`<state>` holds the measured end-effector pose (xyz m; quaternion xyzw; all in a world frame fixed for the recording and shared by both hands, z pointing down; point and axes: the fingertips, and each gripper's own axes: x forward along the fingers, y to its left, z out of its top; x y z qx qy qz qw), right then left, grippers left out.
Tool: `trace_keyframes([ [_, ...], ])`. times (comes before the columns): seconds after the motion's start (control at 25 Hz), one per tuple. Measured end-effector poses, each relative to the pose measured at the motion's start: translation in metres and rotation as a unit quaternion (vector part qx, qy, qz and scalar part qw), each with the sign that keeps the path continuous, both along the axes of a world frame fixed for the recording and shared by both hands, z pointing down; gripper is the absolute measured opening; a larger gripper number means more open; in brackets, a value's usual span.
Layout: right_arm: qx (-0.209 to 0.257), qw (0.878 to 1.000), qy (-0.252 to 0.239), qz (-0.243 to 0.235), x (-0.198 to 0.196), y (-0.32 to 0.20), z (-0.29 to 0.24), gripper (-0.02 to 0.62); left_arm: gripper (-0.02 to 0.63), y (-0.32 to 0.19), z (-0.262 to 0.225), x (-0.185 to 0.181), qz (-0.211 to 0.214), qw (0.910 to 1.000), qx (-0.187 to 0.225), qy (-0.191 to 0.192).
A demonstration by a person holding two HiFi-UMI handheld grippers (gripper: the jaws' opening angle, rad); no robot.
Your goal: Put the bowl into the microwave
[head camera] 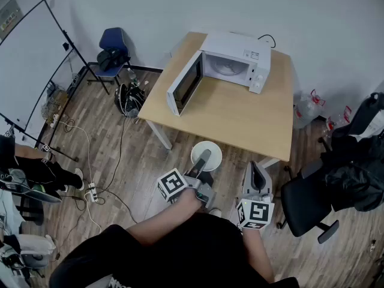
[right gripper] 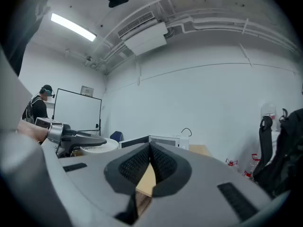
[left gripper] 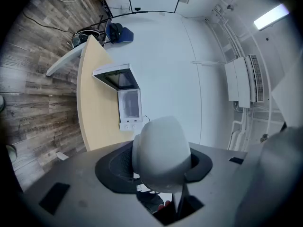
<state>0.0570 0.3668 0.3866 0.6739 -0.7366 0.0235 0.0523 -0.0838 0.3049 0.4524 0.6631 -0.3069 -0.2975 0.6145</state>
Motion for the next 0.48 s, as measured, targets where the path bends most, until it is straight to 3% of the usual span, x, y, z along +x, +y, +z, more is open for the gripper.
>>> trace_keyframes([
  [0.48, 0.014, 1.0, -0.008, -0.01, 0.028, 0.001, -0.004, 0.06, 0.215, -0.002, -0.001, 0.021, -0.016, 0.9998, 0.008, 0.011],
])
